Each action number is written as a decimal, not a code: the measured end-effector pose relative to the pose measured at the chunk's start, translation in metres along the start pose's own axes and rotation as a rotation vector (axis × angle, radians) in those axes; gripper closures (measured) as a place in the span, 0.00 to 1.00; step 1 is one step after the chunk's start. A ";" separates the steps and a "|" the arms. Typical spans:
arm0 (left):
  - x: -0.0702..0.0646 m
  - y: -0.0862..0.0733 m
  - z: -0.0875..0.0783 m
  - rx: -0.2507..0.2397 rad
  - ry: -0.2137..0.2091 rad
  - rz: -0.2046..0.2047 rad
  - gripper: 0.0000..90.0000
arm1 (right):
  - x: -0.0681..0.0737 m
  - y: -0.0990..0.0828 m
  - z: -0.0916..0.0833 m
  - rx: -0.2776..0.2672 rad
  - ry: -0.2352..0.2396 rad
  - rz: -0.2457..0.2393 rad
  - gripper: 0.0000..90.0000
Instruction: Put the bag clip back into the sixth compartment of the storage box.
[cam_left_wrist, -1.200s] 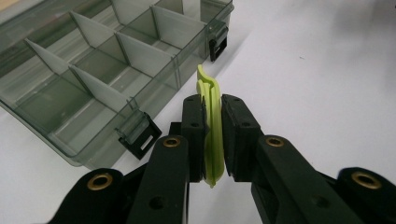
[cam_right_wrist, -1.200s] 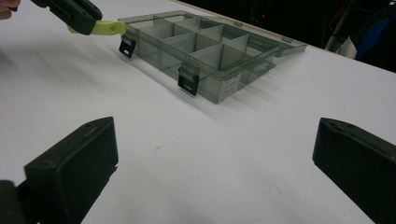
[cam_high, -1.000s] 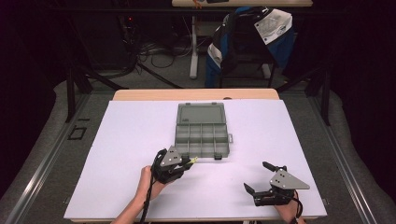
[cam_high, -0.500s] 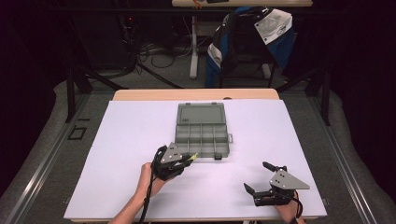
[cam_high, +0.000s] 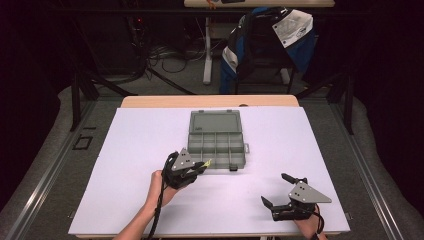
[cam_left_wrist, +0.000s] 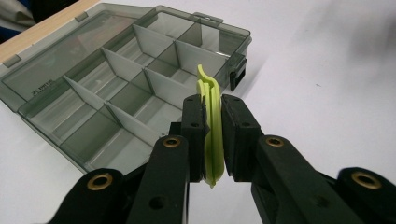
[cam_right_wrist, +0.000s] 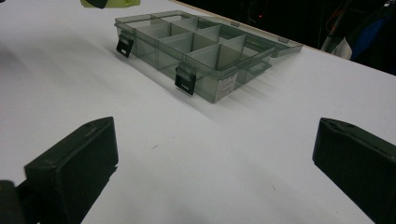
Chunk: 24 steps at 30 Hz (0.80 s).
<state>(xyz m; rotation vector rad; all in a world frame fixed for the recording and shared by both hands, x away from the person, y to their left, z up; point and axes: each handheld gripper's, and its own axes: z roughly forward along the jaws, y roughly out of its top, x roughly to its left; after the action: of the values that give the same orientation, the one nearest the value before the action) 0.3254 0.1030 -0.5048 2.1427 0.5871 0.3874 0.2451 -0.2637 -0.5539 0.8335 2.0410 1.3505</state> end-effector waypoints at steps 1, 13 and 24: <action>0.000 0.001 0.000 -0.004 0.002 -0.001 0.89 | 0.000 0.000 0.000 0.000 0.001 0.000 0.00; 0.005 0.005 -0.002 -0.017 0.009 -0.005 0.89 | 0.000 0.000 0.001 0.000 0.000 0.003 0.00; 0.006 0.010 0.002 -0.024 0.004 -0.008 0.89 | -0.001 -0.001 0.002 0.007 0.000 0.008 0.00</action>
<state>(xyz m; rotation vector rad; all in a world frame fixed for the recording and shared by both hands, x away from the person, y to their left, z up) 0.3342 0.0995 -0.4972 2.1171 0.5899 0.3922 0.2468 -0.2633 -0.5549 0.8453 2.0452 1.3483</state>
